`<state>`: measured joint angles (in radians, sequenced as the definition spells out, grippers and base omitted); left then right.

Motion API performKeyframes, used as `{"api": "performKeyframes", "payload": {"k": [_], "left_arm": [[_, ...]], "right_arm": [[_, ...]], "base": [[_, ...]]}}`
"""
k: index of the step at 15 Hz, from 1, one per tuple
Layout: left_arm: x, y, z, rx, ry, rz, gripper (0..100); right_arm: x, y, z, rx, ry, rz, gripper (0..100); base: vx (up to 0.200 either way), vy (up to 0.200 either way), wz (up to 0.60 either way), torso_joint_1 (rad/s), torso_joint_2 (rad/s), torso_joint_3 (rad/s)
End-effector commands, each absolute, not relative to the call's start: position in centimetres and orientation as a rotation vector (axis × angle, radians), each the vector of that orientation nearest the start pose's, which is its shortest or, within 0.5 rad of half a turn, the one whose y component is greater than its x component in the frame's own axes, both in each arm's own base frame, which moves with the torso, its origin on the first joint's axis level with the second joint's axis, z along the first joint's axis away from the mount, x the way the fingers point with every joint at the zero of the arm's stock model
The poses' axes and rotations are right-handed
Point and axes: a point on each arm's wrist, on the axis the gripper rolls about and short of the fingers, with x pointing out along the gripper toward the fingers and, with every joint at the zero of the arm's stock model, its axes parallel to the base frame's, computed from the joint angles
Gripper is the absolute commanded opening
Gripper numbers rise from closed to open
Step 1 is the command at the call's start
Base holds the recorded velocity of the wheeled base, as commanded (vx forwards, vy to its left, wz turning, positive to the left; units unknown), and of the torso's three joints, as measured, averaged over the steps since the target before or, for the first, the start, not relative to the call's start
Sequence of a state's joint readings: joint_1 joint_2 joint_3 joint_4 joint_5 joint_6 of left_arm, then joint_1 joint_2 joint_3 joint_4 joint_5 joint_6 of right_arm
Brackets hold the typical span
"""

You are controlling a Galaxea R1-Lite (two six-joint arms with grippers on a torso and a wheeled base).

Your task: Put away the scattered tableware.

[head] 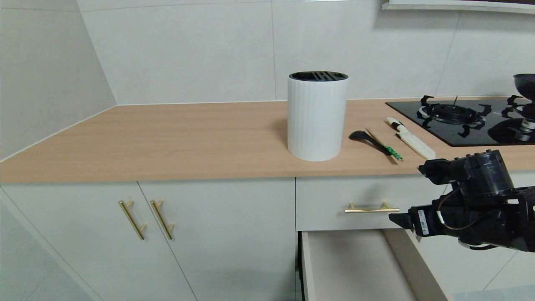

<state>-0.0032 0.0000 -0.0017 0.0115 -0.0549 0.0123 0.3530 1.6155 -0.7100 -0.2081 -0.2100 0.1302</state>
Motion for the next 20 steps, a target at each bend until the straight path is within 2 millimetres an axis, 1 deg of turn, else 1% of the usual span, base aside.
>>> {"api": "performKeyframes", "payload": {"k": [1, 5, 7, 8, 9, 11, 12, 13, 14, 15, 17, 19, 20], "left_arm": [[-2.3, -0.1, 7.5, 0.012, 0.010, -0.058, 100], [-2.3, -0.1, 7.5, 0.012, 0.010, -0.058, 100], [-2.3, -0.1, 7.5, 0.012, 0.010, -0.058, 100], [-2.3, -0.1, 7.5, 0.012, 0.010, -0.058, 100], [-2.3, -0.1, 7.5, 0.012, 0.010, -0.058, 100], [-2.3, -0.1, 7.5, 0.012, 0.010, -0.058, 100], [-2.3, -0.1, 7.5, 0.012, 0.010, -0.058, 100], [-2.3, -0.1, 7.5, 0.012, 0.010, -0.058, 100], [-2.3, -0.1, 7.5, 0.012, 0.009, -0.058, 100], [-2.3, -0.1, 7.5, 0.012, 0.010, -0.058, 100], [-2.3, -0.1, 7.5, 0.012, 0.010, -0.058, 100], [-2.3, -0.1, 7.5, 0.012, 0.010, -0.058, 100], [-2.3, -0.1, 7.5, 0.012, 0.009, -0.058, 100]], "right_arm": [[24.5, 8.5, 14.3, -0.069, 0.678, 0.093, 100], [24.4, 8.5, 14.3, -0.072, 0.676, 0.095, 100], [23.5, 8.4, 15.9, -0.105, 0.616, 0.120, 100], [23.4, 8.4, 16.3, -0.111, 0.598, 0.121, 100], [23.5, 8.4, 17.9, -0.107, 0.542, 0.130, 100], [24.7, 8.8, 20.0, -0.103, 0.487, 0.133, 100], [25.3, 9.1, 20.7, -0.140, 0.460, 0.144, 100], [26.5, 9.5, 21.8, -0.160, 0.420, 0.149, 100], [27.5, 9.7, 22.4, -0.151, 0.401, 0.143, 100], [28.0, 9.9, 22.7, -0.139, 0.390, 0.139, 100], [28.8, 10.3, 22.1, -0.104, 0.418, 0.133, 100], [29.8, 10.7, 21.9, -0.035, 0.489, 0.113, 100], [29.9, 10.8, 22.1, -0.011, 0.513, 0.103, 100]], "base": [[0.000, 0.000, 0.00, 0.193, -0.47, -0.276], [0.000, 0.000, 0.00, 0.205, -0.48, -0.281], [0.000, 0.000, 0.00, 0.110, -0.25, -0.142], [0.000, 0.000, 0.00, 0.056, -0.09, -0.066], [0.000, 0.000, 0.00, 0.027, -0.07, -0.036], [0.000, 0.000, 0.00, 0.000, 0.00, 0.000], [0.000, 0.000, 0.00, 0.000, 0.00, 0.000], [0.000, 0.000, 0.00, 0.000, 0.00, 0.000], [0.000, 0.000, 0.00, 0.000, 0.00, 0.000], [0.000, 0.000, 0.00, 0.000, 0.00, 0.000], [0.000, 0.000, 0.00, 0.000, 0.00, 0.000], [0.000, 0.000, 0.00, 0.000, 0.00, 0.000], [0.000, 0.000, 0.00, 0.000, 0.00, 0.000]]}}
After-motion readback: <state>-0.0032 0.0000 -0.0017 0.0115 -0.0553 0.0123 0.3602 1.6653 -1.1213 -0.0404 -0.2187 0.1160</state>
